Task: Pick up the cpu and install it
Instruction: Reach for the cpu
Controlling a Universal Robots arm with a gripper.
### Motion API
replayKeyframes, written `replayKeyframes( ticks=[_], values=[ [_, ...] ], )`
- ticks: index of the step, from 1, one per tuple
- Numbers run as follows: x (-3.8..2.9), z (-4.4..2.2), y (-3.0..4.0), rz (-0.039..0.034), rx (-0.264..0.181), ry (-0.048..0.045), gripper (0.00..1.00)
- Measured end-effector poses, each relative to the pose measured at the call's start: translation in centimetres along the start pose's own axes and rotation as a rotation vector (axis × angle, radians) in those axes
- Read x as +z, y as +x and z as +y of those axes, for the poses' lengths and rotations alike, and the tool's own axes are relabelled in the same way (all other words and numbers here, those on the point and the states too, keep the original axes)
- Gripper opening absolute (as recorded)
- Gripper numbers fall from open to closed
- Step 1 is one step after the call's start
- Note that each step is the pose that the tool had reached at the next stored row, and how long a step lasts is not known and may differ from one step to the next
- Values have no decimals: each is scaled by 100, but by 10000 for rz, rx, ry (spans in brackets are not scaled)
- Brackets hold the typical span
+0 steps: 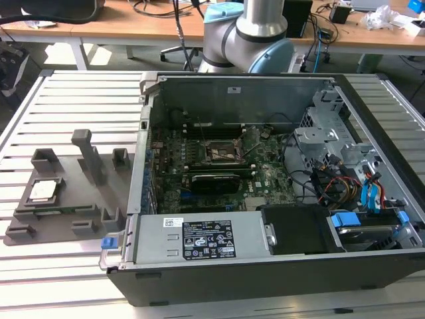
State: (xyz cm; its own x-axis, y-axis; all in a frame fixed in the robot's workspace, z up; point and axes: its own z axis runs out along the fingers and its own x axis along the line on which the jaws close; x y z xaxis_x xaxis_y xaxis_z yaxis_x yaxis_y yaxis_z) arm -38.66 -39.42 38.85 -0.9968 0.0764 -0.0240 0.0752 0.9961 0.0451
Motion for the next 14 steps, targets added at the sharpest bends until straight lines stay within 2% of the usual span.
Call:
replayKeyframes(
  ticks=[3,5,6,14],
  values=[
    [0,-9,129,-2,-1,0,11],
    [0,-13,183,-2,-1,0,11],
    [0,-17,244,-3,0,0,11],
    [5,-32,491,-4,-1,0,11]
  ],
)
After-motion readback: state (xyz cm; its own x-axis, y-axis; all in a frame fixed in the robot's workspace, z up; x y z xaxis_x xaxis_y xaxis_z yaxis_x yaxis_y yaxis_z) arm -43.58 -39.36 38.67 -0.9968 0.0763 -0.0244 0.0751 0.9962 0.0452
